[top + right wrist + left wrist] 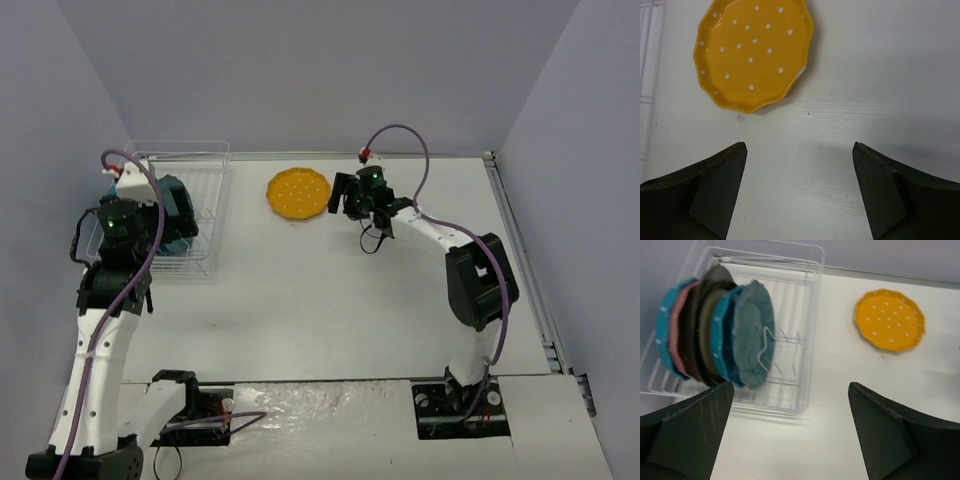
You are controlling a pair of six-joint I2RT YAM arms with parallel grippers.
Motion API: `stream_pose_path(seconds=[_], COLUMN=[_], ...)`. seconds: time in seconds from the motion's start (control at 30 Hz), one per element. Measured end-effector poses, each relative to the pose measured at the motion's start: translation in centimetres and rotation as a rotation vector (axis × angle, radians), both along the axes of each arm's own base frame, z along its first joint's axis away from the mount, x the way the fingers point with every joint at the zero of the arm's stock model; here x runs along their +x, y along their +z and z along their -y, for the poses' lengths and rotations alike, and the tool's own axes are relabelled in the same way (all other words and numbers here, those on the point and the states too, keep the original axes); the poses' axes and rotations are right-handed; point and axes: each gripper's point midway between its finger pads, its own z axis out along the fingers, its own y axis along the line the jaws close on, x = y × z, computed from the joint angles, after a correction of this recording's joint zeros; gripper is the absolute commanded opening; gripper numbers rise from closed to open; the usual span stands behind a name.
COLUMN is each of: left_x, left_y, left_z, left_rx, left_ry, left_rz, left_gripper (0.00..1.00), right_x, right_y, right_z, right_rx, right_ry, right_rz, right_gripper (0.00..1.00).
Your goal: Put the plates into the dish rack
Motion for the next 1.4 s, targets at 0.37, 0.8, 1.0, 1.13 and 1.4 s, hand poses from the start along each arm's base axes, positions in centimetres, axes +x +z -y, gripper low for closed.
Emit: stream_pose_path(seconds=[0.37,0.8,1.0,1.13,1.4], left_x=[-1.9,-2.0,-1.9,-2.0,-3.2], left_y=[-10.4,-10.3,-10.1,-9.7,-9.1], left_z=[4.9,6.1,6.8,8.6,13.2], left_rx=[-0.130,-0.178,-0.216,-0.252,-0.309], left_ry=[-0.154,-0.197,-0.217,-0.263,-0.377], left_rz=[-0.246,-0.246,-0.236,-0.226,-0.222], left_gripper=[0.97,0.97,0.97,0.97,0.97], right_x=[6.8,9.7,9.4,4.9,-5.9], right_y=[-5.7,-9.8,-9.8,-10.1,-10.3], right_z=[-3.6,-3.8,-2.1,0.4,5.4], right_rx=[-0.134,-0.160,-0.096,-0.104,-0.159], right_ry=[-0.097,-0.164,-0.204,-0.185,-0.123], right_rz=[0.001,-0.015,-0.014,-0.054,-0.132], right_gripper=[0.61,0.05,0.00,0.00,0.00])
